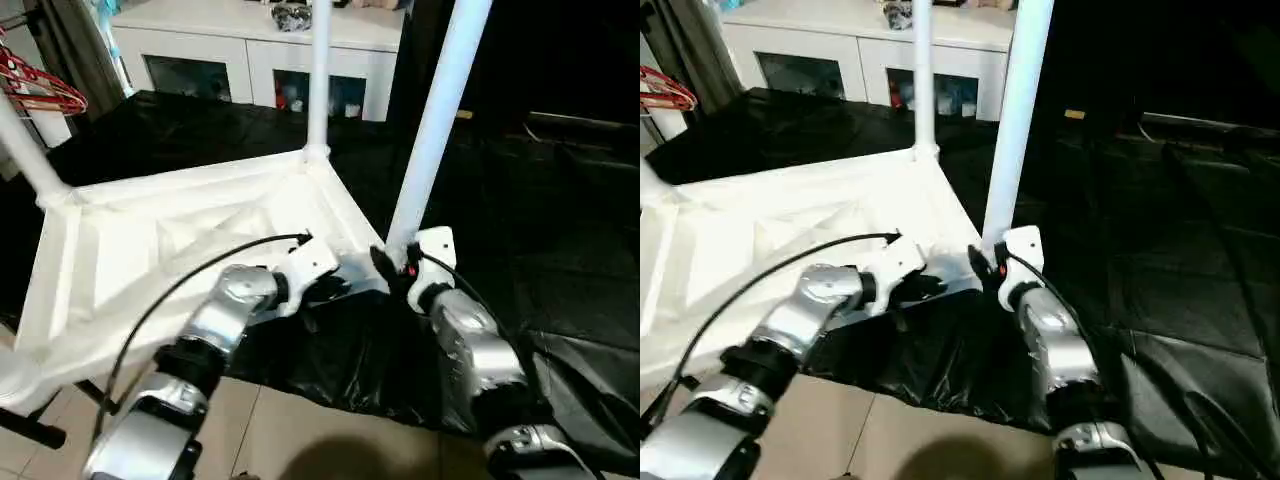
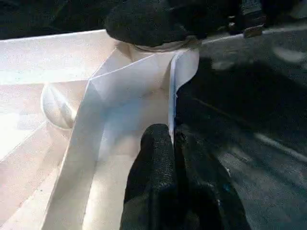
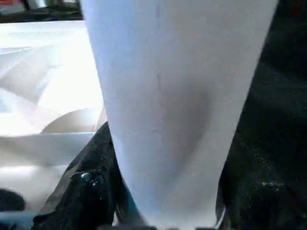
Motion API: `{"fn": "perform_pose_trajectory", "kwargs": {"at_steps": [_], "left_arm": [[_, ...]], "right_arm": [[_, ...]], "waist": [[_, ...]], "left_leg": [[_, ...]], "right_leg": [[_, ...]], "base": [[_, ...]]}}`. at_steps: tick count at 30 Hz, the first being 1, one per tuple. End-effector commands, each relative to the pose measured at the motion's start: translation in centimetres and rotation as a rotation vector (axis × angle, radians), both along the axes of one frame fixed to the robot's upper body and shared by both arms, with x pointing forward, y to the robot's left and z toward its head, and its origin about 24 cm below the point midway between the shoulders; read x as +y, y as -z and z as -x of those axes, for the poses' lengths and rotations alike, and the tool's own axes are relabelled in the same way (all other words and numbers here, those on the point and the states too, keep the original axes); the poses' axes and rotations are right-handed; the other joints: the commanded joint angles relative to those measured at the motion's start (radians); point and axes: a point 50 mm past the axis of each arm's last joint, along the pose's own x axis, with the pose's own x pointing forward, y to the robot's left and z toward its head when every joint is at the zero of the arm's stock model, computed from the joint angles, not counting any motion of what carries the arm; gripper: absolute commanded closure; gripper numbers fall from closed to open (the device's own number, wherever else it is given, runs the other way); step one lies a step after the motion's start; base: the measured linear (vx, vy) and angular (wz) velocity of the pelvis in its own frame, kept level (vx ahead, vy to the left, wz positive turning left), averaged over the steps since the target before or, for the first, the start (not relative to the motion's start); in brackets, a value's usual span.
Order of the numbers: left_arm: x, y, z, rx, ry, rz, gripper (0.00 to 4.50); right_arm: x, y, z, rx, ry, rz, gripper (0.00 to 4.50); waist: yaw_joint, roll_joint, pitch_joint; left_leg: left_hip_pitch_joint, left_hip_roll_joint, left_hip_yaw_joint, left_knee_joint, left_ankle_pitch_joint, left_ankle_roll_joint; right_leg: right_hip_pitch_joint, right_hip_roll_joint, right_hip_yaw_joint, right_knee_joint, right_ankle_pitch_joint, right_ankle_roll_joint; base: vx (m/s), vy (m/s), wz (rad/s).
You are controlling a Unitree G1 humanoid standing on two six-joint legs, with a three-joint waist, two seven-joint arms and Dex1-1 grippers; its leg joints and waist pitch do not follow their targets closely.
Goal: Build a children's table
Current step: Rotate leg to tighten
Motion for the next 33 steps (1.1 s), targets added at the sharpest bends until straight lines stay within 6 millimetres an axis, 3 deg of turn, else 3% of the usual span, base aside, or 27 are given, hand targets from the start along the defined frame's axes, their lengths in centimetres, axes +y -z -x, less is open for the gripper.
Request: {"fn": "perform_pose_trajectory", "kwargs": {"at_steps": [1, 2, 3, 8, 9, 15, 17, 21, 23, 24, 26, 28, 33], "left_arm": [[-3.2, -1.0, 0.1, -0.050, 0.010, 0.078, 4.50], [-3.2, -1.0, 0.1, -0.055, 0.023, 0.077, 4.50], [-3.2, -1.0, 0.2, -0.056, 0.025, 0.076, 4.50], [-2.0, -0.8, 0.2, -0.066, 0.070, 0.048, 4.50], [-1.1, -0.8, 0.3, -0.054, 0.116, 0.034, 4.50], [1.1, -0.9, 0.5, -0.036, 0.203, -0.008, 4.50], [2.7, -1.2, 0.8, -0.002, 0.270, -0.004, 4.50], [3.4, -1.5, 1.0, 0.017, 0.315, 0.000, 4.50], [3.8, -1.7, 1.1, 0.039, 0.346, 0.004, 4.50], [3.9, -1.7, 1.1, 0.045, 0.356, 0.004, 4.50], [4.2, -1.9, 1.1, 0.059, 0.385, 0.009, 4.50], [4.3, -2.0, 1.2, 0.077, 0.418, 0.011, 4.50], [4.4, -2.0, 1.3, 0.105, 0.453, -0.002, 4.50]], "right_arm": [[4.8, 1.9, 1.6, 0.084, -0.168, 0.000, 2.07], [4.8, 1.8, 1.7, 0.083, -0.190, -0.026, 2.07], [4.9, 1.8, 1.7, 0.084, -0.202, -0.038, 1.51], [4.0, 1.2, 1.8, 0.075, -0.251, -0.079, 1.09], [3.3, 0.9, 1.9, 0.061, -0.338, -0.051, 0.96], [1.9, 0.4, 2.1, 0.048, -0.473, -0.021, 0.96], [0.9, -0.4, 2.8, 0.037, -0.647, -0.001, 0.96], [0.5, -0.9, 3.4, 0.040, -0.761, 0.004, 0.96], [0.1, -1.3, 4.2, 0.041, -0.877, 0.006, 0.96], [0.0, -1.4, 4.4, 0.045, -0.913, 0.007, 0.96], [-0.4, -1.3, 5.4, 0.076, -1.014, 0.000, 0.96], [-0.7, -1.1, 6.2, 0.110, -1.092, 0.003, 0.96], [-0.8, -1.1, 6.9, 0.152, -1.164, 0.004, 0.96]], "waist": [[-0.004, -0.006, -0.039], [-0.004, -0.008, -0.039], [-0.004, -0.001, -0.040], [-0.006, 0.003, -0.041], [-0.005, 0.002, -0.041], [-0.008, 0.000, -0.044], [-0.008, 0.002, -0.046], [-0.003, 0.003, -0.050], [0.003, -0.005, -0.052], [0.008, 0.002, -0.053], [0.014, -0.009, -0.051], [0.022, -0.006, -0.050], [0.031, -0.009, -0.047]], "left_leg": [[-0.014, 0.009, 0.001, -0.075, -0.255, 0.014], [-0.015, 0.008, 0.000, -0.075, -0.254, 0.016], [-0.014, 0.008, 0.000, -0.076, -0.254, 0.019], [-0.015, 0.009, 0.001, -0.076, -0.257, 0.028], [-0.015, 0.008, 0.000, -0.077, -0.260, 0.032], [-0.020, 0.011, 0.000, -0.074, -0.216, 0.045], [-0.018, 0.012, 0.001, -0.069, -0.195, 0.054], [-0.018, 0.016, 0.007, -0.059, -0.144, 0.078], [-0.016, 0.016, 0.009, -0.055, -0.124, 0.094], [-0.013, 0.019, 0.011, -0.052, -0.120, 0.104], [-0.017, 0.022, 0.010, -0.052, -0.117, 0.110], [-0.017, 0.023, 0.011, -0.052, -0.126, 0.109], [-0.018, 0.023, 0.010, -0.055, -0.153, 0.082]], "right_leg": [[0.039, -0.044, 0.038, -0.093, -0.351, -0.114], [0.041, -0.043, 0.037, -0.091, -0.344, -0.115], [0.042, -0.042, 0.037, -0.091, -0.322, -0.120], [0.045, -0.040, 0.036, -0.090, -0.288, -0.135], [0.048, -0.040, 0.035, -0.090, -0.292, -0.133], [0.054, -0.043, 0.035, -0.082, -0.225, -0.159], [0.056, -0.039, 0.033, -0.075, -0.172, -0.181], [0.055, -0.036, 0.031, -0.059, -0.040, -0.230], [0.057, -0.034, 0.030, -0.055, -0.003, -0.249], [0.052, -0.036, 0.030, -0.053, 0.015, -0.263], [0.054, -0.038, 0.029, -0.052, 0.009, -0.265], [0.053, -0.041, 0.030, -0.053, -0.014, -0.262], [0.053, -0.046, 0.031, -0.059, -0.095, -0.235]], "base": [[0.000, 0.000, 0.00], [0.000, 0.000, 0.00], [0.000, 0.000, 0.00], [0.000, 0.000, 0.00], [0.000, 0.000, 0.00], [0.000, 0.000, 0.00], [0.000, 0.000, 0.00], [0.000, 0.000, 0.00], [0.000, 0.000, 0.00], [0.000, 0.000, 0.00], [0.000, 0.000, 0.00], [0.000, 0.000, 0.00], [0.000, 0.000, 0.00]]}}
